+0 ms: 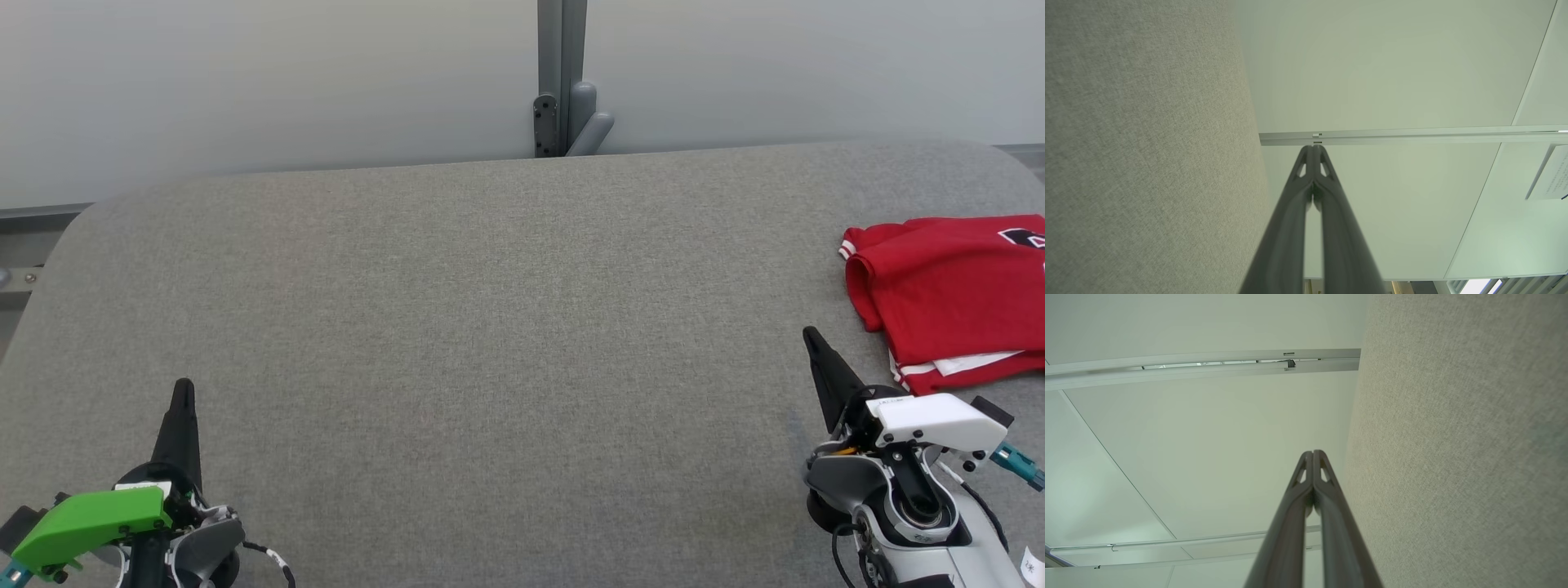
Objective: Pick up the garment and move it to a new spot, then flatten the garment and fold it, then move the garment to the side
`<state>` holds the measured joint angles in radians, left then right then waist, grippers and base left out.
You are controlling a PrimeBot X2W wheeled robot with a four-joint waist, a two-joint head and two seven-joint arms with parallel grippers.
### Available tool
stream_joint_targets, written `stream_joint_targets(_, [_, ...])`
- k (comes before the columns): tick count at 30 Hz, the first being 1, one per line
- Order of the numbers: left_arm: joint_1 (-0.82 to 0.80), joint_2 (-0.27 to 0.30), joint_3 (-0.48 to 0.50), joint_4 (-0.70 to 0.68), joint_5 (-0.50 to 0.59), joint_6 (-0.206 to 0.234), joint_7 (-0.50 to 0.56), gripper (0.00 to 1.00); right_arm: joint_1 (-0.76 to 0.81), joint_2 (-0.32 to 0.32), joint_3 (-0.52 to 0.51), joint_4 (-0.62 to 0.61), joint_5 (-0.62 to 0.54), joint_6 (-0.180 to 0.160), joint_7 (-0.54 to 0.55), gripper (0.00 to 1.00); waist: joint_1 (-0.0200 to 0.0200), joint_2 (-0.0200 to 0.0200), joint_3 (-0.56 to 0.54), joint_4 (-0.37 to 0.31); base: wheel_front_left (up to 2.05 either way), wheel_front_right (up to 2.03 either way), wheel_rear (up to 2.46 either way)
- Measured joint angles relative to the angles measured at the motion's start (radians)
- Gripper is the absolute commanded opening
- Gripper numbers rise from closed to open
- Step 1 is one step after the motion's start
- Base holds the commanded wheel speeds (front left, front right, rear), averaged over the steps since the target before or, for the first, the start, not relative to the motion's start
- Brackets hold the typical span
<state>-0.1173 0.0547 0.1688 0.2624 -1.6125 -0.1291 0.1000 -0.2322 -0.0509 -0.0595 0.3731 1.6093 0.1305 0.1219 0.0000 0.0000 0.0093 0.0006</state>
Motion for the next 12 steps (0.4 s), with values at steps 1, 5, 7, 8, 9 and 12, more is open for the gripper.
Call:
stream_joint_targets(1, [0.0, 0.0, 0.0, 0.0, 0.0, 0.0, 0.0, 0.0, 0.0, 0.0, 0.0, 0.0, 0.0, 0.0, 0.0, 0.0, 0.0, 0.0, 0.0, 0.0, 0.0, 0.0, 0.0])
stream_joint_targets(5, [0.0, 0.0, 0.001, 0.0, 0.0, 0.0, 0.0, 0.0, 0.0, 0.0, 0.0, 0.0, 0.0, 0.0, 0.0, 0.0, 0.0, 0.0, 0.0, 0.0, 0.0, 0.0, 0.0])
stream_joint_targets(7, [0.0, -0.001, 0.001, 0.0, 0.0, 0.0, 0.0, 0.0, 0.0, 0.0, 0.0, 0.0, 0.0, 0.0, 0.0, 0.0, 0.0, 0.0, 0.0, 0.0, 0.0, 0.0, 0.0])
stream_joint_targets(8, [0.0, -0.001, 0.001, 0.0, 0.0, 0.0, 0.0, 0.0, 0.0, 0.0, 0.0, 0.0, 0.0, 0.0, 0.0, 0.0, 0.0, 0.0, 0.0, 0.0, 0.0, 0.0, 0.0])
stream_joint_targets(9, [0.0, -0.001, 0.001, 0.0, 0.0, 0.0, 0.0, 0.0, 0.0, 0.0, 0.0, 0.0, 0.0, 0.0, 0.0, 0.0, 0.0, 0.0, 0.0, 0.0, 0.0, 0.0, 0.0])
stream_joint_targets(12, [0.0, -0.001, 0.002, 0.0, 0.0, 0.0, 0.001, 0.0, 0.0, 0.0, 0.0, 0.0, 0.0, 0.0, 0.0, 0.0, 0.0, 0.0, 0.0, 0.0, 0.0, 0.0, 0.0])
